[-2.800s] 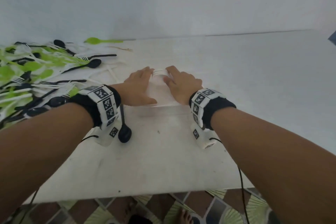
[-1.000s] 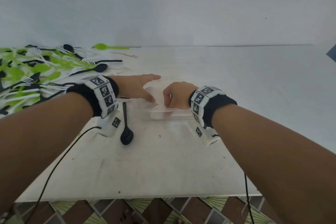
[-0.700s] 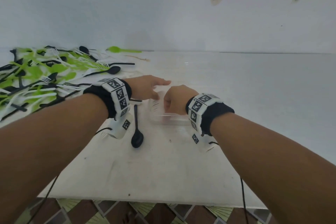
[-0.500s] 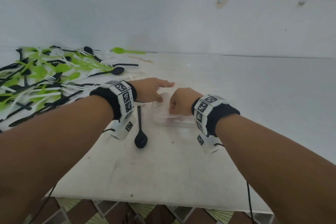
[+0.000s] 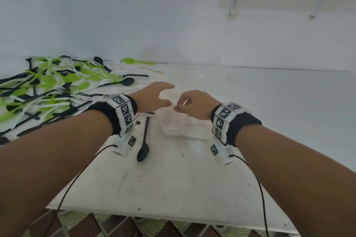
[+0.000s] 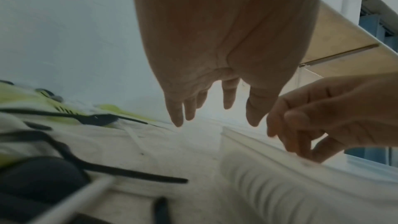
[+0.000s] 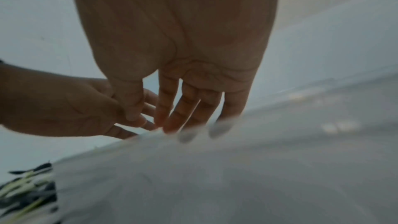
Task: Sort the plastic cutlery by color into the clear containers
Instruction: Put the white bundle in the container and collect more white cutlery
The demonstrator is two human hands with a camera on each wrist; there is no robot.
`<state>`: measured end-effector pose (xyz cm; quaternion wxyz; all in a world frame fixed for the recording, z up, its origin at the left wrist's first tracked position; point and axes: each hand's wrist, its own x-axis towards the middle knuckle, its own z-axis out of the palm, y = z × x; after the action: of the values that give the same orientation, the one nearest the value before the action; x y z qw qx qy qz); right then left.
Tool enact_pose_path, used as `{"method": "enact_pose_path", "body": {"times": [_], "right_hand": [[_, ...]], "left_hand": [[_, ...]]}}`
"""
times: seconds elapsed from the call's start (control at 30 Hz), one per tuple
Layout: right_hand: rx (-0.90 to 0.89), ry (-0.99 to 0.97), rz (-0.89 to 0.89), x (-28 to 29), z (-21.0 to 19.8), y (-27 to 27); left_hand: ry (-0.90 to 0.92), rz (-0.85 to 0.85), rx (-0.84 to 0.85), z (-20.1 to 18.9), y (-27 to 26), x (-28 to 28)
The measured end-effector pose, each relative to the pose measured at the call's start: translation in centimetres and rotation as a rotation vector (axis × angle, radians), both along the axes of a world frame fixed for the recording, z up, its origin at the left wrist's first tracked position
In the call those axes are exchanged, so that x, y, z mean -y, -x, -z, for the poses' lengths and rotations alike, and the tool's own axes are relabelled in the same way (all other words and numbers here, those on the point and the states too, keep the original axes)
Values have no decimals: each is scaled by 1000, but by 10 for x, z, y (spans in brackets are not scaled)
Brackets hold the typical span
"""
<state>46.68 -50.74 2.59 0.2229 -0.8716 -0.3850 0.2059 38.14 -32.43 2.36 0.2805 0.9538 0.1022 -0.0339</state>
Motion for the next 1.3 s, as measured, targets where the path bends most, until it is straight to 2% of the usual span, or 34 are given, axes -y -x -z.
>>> {"method": "enact_pose_path", "body": {"times": [0.07, 0.13, 0.27, 0.37, 0.67, 0.83, 0.93, 1.07, 1.3], "right_hand": [[-13, -102, 35, -11, -8, 1], [-45, -131, 26, -30, -18, 8], [-37, -78, -141, -83, -38, 35], [-12, -6, -216, -131, -44, 58], [21, 100, -293, -275, -46, 141], [28, 122, -298, -360, -40, 190], [-26, 88, -287, -402, -37, 213], [-47, 74, -308, -448, -31, 234], [-27, 44, -324, -517, -17, 239]], "left_hand": [[-18, -85, 54, -10, 15, -13], [-51, -165, 28, -22, 34, -34], [-200, -234, -242, -49, 77, -79], [-280, -265, -336, -59, 107, -116], [-294, -412, -294, -57, 221, -244], [-190, -532, -279, -53, 301, -324], [-127, -585, -258, -50, 334, -365], [-94, -622, -265, -43, 357, -404], [-105, -645, -261, -31, 358, -459]]}}
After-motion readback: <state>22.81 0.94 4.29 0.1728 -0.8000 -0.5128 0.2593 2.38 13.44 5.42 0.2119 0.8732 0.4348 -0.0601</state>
